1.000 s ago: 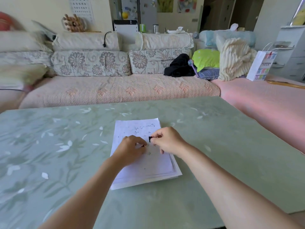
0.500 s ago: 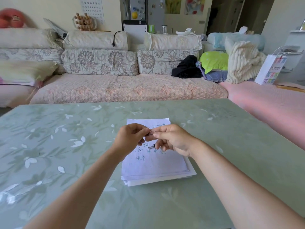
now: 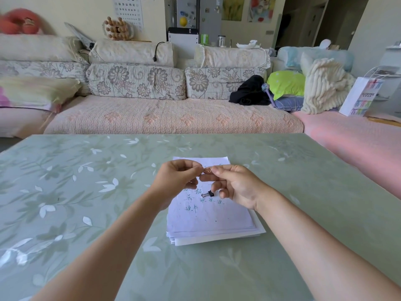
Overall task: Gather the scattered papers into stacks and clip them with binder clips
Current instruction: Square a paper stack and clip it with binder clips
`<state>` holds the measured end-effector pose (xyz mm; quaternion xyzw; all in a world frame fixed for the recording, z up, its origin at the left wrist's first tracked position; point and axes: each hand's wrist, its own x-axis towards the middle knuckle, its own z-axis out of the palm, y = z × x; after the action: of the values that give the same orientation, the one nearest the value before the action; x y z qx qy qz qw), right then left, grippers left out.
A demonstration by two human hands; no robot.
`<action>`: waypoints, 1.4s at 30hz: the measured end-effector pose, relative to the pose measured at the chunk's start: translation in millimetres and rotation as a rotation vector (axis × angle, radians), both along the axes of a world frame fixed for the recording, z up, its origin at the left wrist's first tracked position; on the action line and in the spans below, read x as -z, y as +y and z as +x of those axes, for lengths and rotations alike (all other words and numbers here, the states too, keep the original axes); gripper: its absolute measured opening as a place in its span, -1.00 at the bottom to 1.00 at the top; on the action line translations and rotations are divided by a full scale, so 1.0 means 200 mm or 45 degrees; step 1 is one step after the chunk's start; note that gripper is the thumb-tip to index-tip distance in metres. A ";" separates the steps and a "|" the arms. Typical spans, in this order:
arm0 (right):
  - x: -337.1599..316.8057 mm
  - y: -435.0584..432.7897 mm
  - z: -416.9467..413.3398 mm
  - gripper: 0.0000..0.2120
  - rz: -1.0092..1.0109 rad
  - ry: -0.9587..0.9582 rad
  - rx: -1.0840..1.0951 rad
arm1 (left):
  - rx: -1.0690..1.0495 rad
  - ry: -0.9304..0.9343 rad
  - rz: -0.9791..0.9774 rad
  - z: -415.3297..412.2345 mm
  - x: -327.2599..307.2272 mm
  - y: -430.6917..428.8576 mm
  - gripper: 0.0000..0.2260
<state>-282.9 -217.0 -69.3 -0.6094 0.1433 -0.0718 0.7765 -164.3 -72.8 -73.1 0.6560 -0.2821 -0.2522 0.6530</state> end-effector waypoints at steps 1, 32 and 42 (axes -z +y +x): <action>0.00 0.01 0.00 -0.83 -0.003 -0.010 -0.009 | -0.001 0.013 -0.009 0.00 0.00 0.00 -0.90; 0.01 0.01 -0.01 -0.91 -0.370 0.001 0.182 | 0.216 0.125 0.009 -0.05 0.03 0.01 -0.77; 0.07 0.08 0.10 -0.93 -0.100 0.099 0.212 | -0.096 0.358 -0.109 -0.03 0.05 0.01 -0.83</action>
<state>-262.3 -201.0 -84.1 -0.6276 0.2206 -0.1179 0.7372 -170.9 -70.4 -84.0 0.5959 -0.1736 -0.3049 0.7224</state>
